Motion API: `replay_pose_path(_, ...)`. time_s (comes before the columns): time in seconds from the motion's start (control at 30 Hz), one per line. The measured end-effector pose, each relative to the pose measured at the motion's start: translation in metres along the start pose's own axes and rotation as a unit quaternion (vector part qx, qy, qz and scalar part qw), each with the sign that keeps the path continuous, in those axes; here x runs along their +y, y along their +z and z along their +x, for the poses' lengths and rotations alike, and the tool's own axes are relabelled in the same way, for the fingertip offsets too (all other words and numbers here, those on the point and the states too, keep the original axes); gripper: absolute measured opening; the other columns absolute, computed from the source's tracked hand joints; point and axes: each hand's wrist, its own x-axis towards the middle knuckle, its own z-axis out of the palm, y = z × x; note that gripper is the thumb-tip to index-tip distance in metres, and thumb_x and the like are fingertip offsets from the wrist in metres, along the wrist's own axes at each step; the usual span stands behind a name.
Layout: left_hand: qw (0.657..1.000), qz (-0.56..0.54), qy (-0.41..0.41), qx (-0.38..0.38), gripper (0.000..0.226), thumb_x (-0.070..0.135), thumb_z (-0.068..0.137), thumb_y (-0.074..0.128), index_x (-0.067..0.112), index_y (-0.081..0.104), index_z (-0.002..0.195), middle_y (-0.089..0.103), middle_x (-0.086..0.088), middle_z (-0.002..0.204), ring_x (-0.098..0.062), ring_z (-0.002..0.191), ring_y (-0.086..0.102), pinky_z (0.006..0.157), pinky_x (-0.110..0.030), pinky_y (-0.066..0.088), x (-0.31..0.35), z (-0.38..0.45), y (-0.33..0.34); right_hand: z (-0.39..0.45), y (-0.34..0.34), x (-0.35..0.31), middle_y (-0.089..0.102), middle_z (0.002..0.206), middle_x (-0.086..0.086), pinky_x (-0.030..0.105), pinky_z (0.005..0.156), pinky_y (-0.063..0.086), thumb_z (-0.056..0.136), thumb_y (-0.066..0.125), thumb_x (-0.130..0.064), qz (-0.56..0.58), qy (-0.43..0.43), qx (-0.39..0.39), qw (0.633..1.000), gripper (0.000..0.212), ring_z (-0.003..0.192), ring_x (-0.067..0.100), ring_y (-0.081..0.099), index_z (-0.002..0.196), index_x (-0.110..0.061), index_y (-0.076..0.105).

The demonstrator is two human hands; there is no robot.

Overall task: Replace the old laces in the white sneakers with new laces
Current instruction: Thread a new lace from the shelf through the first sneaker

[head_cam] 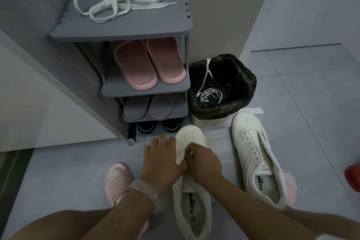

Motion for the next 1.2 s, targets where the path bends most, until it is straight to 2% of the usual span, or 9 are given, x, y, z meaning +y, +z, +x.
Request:
replay_pose_path(0.07, 0.999, 0.048, 0.024, -0.003, 0.037, 0.044, 0.091, 0.039, 0.013, 0.054, 0.105, 0.052, -0.001, 0.105, -0.022, 0.107, 0.050, 0.084, -0.030, 0.037, 0.006, -0.005, -0.003, 0.002, -0.002, 0.003, 0.066, 0.103, 0.003, 0.026, 0.074, 0.045, 0.095, 0.042, -0.025, 0.023, -0.008, -0.013, 1.000, 0.023, 0.094, 0.020, 0.061, 0.107, -0.021, 0.061)
replay_pose_path(0.23, 0.987, -0.125, -0.027, -0.097, 0.036, 0.021, 0.096, 0.037, 0.003, 0.048, 0.067, 0.034, 0.002, 0.061, -0.015, 0.059, 0.045, 0.051, -0.023, 0.029, 0.012, -0.006, 0.003, 0.004, -0.019, 0.008, 0.060, 0.083, -0.004, 0.021, 0.057, 0.037, 0.093, 0.044, -0.015, 0.106, -0.023, 0.007, 0.994, 0.020, 0.073, 0.013, 0.054, 0.089, -0.017, 0.063)
replay_pose_path(0.33, 0.986, -0.131, -0.041, -0.096, 0.031, 0.017, 0.096, 0.037, -0.003, 0.058, 0.086, 0.044, -0.002, 0.066, -0.024, 0.072, 0.058, 0.059, -0.024, 0.038, 0.018, -0.005, 0.002, -0.002, -0.071, -0.006, 0.053, 0.058, -0.015, 0.014, 0.048, 0.033, 0.096, 0.045, -0.011, 0.362, -0.030, 0.050, 0.930, 0.024, 0.051, 0.000, 0.043, 0.077, -0.018, 0.058)
replay_pose_path(0.43, 0.982, -0.151, -0.054, -0.102, 0.031, 0.019, 0.096, 0.037, -0.003, 0.058, 0.086, 0.043, -0.001, 0.065, -0.023, 0.070, 0.055, 0.064, -0.031, 0.041, 0.020, -0.009, 0.000, -0.011, -0.111, -0.016, 0.046, 0.041, -0.017, 0.009, 0.041, 0.029, 0.098, 0.042, -0.013, 0.448, -0.091, 0.053, 0.888, 0.023, 0.038, -0.001, 0.036, 0.082, -0.010, 0.059)
replay_pose_path(0.67, 0.960, -0.274, 0.055, 0.031, 0.041, 0.032, 0.090, 0.055, 0.020, 0.046, 0.128, 0.055, 0.003, 0.116, -0.015, 0.100, 0.055, 0.077, -0.020, 0.036, 0.024, -0.006, -0.029, -0.018, -0.089, -0.019, 0.046, 0.049, -0.012, 0.011, 0.048, 0.030, 0.087, 0.049, -0.006, 0.286, -0.066, -0.029, 0.955, 0.024, 0.048, 0.000, 0.040, 0.066, -0.014, 0.059)
replay_pose_path(0.83, 0.901, -0.411, 0.127, -0.061, 0.025, 0.022, 0.097, 0.041, 0.022, 0.061, 0.082, 0.059, 0.002, 0.072, 0.005, 0.060, 0.054, 0.060, -0.018, 0.042, 0.037, 0.003, -0.045, -0.016, -0.100, -0.024, 0.046, 0.044, -0.008, 0.010, 0.041, 0.035, 0.090, 0.044, -0.002, 0.444, -0.042, -0.014, 0.895, 0.023, 0.039, 0.002, 0.043, 0.068, -0.007, 0.050)
replay_pose_path(0.97, 0.864, -0.472, 0.111, -0.138, 0.033, 0.018, 0.099, 0.036, 0.022, 0.055, 0.074, 0.059, 0.013, 0.064, 0.006, 0.047, 0.051, 0.052, -0.009, 0.037, 0.049, 0.005, -0.044, -0.014, -0.098, -0.022, 0.039, 0.041, -0.010, 0.014, 0.043, 0.035, 0.095, 0.043, -0.013, 0.416, -0.063, 0.032, 0.907, 0.028, 0.040, 0.003, 0.040, 0.068, -0.011, 0.052)
replay_pose_path(1.1, 0.856, -0.479, 0.096, -0.170, 0.035, 0.013, 0.098, 0.041, 0.020, 0.056, 0.067, 0.055, 0.010, 0.057, 0.004, 0.043, 0.048, 0.049, -0.009, 0.039, 0.053, 0.005, -0.043, -0.012, -0.095, -0.020, 0.047, 0.065, -0.011, 0.010, 0.051, 0.035, 0.099, 0.036, -0.028, 0.434, -0.075, 0.034, 0.897, 0.026, 0.055, -0.001, 0.043, 0.086, -0.026, 0.058)
replay_pose_path(1.2, 0.832, -0.541, 0.029, -0.117, 0.033, 0.011, 0.097, 0.041, 0.014, 0.060, 0.071, 0.052, 0.000, 0.065, 0.002, 0.042, 0.046, 0.047, -0.012, 0.038, 0.051, 0.010, -0.041, -0.007, -0.087, -0.010, 0.058, 0.098, -0.006, 0.023, 0.079, 0.046, 0.098, 0.040, -0.028, 0.498, -0.017, 0.040, 0.866, 0.016, 0.087, 0.005, 0.055, 0.107, -0.026, 0.053)
